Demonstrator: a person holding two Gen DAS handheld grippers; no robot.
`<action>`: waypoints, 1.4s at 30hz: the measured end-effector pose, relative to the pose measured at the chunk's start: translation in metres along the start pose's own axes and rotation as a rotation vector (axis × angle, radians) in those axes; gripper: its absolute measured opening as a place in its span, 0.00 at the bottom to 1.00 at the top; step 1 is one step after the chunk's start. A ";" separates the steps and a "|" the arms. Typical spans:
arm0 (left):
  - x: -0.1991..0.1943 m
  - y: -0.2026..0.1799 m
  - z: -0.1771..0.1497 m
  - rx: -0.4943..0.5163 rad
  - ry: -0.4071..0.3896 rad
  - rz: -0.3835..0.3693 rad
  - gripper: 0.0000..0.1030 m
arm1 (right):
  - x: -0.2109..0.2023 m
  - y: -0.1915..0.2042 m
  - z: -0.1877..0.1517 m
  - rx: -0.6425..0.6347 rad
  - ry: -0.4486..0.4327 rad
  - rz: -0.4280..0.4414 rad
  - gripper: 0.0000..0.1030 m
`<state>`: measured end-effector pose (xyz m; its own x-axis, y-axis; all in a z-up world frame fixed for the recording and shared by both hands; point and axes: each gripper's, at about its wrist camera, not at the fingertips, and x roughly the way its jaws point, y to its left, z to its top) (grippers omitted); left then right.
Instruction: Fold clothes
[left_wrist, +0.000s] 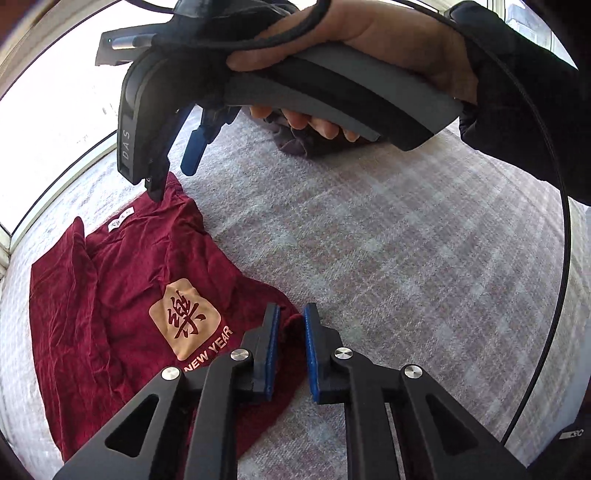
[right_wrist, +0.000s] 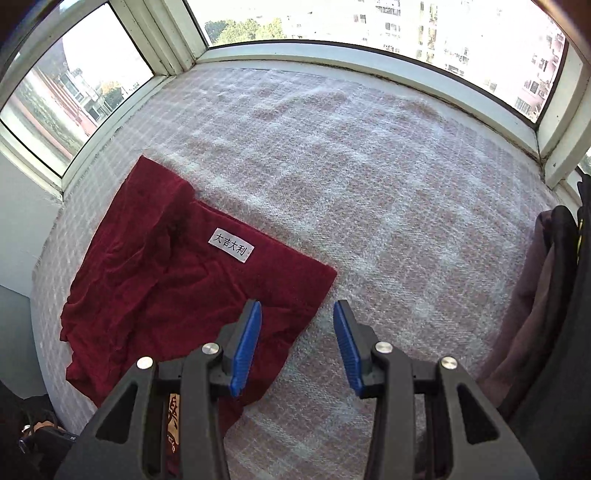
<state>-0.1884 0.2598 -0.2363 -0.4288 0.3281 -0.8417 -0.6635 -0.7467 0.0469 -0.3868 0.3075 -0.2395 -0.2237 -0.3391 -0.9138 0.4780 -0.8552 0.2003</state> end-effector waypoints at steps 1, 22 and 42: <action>-0.001 0.003 -0.001 -0.014 -0.005 0.000 0.07 | 0.003 0.001 0.001 -0.005 0.009 0.003 0.39; -0.024 0.038 0.004 -0.191 -0.099 -0.088 0.05 | -0.021 -0.009 0.011 0.096 -0.081 0.125 0.19; -0.094 0.189 -0.089 -0.656 -0.231 -0.019 0.05 | -0.025 0.102 0.086 0.099 -0.154 0.233 0.16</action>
<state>-0.2187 0.0363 -0.1967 -0.5885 0.4050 -0.6997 -0.1955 -0.9111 -0.3629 -0.4057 0.1955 -0.1657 -0.2476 -0.5800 -0.7761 0.4480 -0.7788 0.4391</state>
